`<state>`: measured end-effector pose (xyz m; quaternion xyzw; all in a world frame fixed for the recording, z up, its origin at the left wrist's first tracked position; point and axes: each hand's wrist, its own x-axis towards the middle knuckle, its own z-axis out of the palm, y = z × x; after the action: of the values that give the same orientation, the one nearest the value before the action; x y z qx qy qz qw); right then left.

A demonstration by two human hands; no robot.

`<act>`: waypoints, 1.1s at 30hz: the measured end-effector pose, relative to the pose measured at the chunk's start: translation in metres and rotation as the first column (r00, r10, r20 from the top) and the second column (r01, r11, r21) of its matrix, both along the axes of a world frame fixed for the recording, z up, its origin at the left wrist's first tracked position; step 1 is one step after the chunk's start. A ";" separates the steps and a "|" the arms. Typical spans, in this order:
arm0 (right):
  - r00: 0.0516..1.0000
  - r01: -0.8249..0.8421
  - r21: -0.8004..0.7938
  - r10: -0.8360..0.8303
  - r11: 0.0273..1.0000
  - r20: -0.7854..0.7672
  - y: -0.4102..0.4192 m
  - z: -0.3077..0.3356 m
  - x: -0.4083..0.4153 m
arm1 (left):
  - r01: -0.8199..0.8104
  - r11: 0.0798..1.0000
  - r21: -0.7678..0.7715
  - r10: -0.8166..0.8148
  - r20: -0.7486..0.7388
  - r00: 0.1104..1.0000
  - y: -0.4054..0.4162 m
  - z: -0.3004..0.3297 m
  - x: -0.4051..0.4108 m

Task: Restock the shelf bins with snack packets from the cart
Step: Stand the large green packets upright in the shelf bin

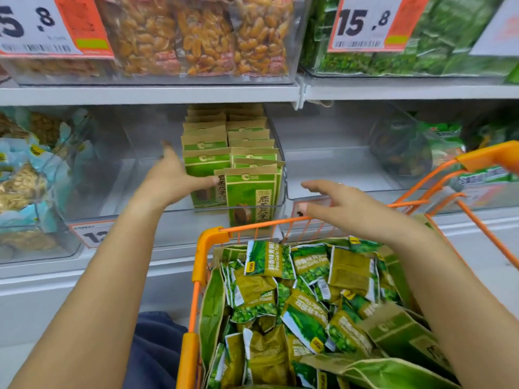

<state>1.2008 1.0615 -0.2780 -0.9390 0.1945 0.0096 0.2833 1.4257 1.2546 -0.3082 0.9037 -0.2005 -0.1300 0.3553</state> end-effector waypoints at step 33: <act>0.953 0.078 0.472 -0.205 0.878 0.224 0.056 0.010 -0.059 | 0.255 0.792 -0.555 -0.418 -0.188 0.889 -0.001 0.038 -0.116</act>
<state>1.1421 1.1178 -0.2681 -0.8214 0.2157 -0.0925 0.5199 1.3099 1.2533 -0.2697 0.6932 -0.3306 -0.2695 0.5810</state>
